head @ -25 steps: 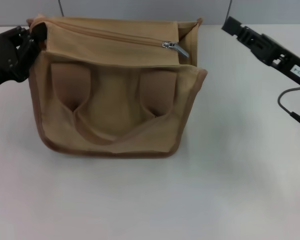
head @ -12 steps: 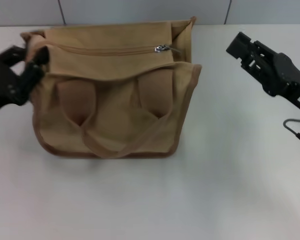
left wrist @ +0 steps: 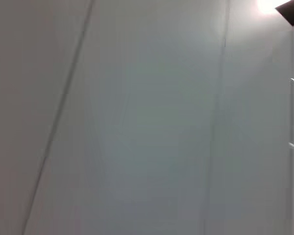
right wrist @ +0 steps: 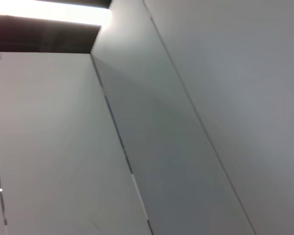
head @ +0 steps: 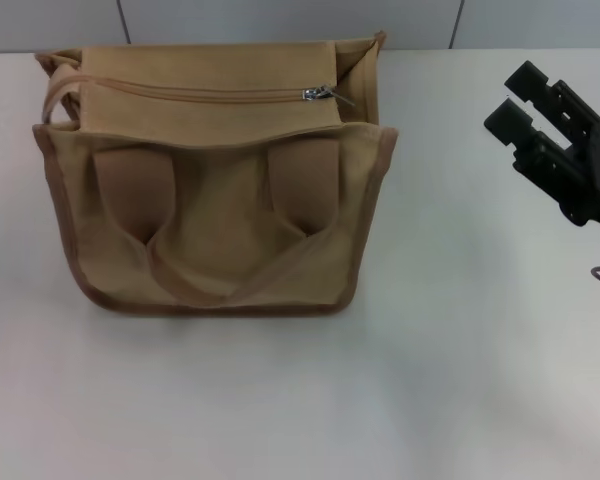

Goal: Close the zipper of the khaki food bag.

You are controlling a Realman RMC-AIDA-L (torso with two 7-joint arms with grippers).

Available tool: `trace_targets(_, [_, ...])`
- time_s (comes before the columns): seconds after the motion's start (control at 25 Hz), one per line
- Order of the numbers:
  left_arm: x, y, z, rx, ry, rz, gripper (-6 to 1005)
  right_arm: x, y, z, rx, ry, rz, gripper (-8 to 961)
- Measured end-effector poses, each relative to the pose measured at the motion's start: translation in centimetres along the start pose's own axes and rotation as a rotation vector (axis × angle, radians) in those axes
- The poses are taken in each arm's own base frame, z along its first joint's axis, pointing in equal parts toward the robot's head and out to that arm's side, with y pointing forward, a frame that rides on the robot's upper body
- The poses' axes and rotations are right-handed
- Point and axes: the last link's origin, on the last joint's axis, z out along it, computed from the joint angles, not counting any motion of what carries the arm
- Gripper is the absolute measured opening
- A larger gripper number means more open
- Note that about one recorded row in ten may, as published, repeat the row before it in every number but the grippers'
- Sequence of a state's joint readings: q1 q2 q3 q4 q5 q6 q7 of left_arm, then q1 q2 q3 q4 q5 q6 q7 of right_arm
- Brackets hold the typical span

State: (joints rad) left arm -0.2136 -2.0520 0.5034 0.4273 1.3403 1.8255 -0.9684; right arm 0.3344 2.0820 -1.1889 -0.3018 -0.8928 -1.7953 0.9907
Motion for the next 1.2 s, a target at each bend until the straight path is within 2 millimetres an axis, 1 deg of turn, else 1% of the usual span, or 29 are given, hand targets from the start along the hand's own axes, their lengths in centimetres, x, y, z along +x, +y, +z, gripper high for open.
trace_targets(0.08, [0.0,0.8,-1.1,-0.059,-0.033,-0.003,689,0.1,0.3,0.0,-0.016,0.001,-0.013,709])
trace_targets(0.16, [0.2,2.0,-2.1,-0.169,-0.092,-0.001,751,0.5,1.0,-0.2,-0.061,0.024,-0.043,752])
trace_targets(0.24, [0.0,3.0,-2.7,-0.274,-0.173,0.001,813,1.2,1.7,-0.1,-0.115,0.075,-0.069,752])
trace_targets(0.28, [-0.3,3.4,-2.8,-0.323,-0.221,0.004,812,1.7,2.0,0.0,-0.155,0.113,-0.08,752])
trace_targets(0.32, [-0.7,3.7,-2.9,-0.368,-0.274,0.005,812,2.7,2.5,0.5,-0.245,0.212,-0.082,752])
trace_targets(0.36, [-0.8,3.9,-2.8,-0.389,-0.297,0.007,811,2.7,2.5,0.5,-0.245,0.212,-0.082,752])
trace_targets(0.52, [-2.5,5.1,-2.5,-0.529,-0.44,-0.02,809,5.1,2.9,1.7,-0.387,0.42,-0.08,752])
trace_targets(0.64, [-3.4,5.8,-2.0,-0.573,-0.477,-0.037,809,6.3,3.0,2.0,-0.407,0.496,-0.081,752])
trace_targets(0.72, [-3.9,6.0,-1.8,-0.579,-0.482,-0.027,809,6.8,3.0,2.0,-0.406,0.515,-0.075,752])
trace_targets(0.88, [-4.5,6.3,-1.6,-0.588,-0.496,-0.009,809,7.1,3.1,1.8,-0.399,0.524,-0.062,752])
trace_targets(1.2, [-5.1,6.3,-1.7,-0.581,-0.521,-0.02,809,7.2,3.1,1.6,-0.386,0.524,-0.052,752])
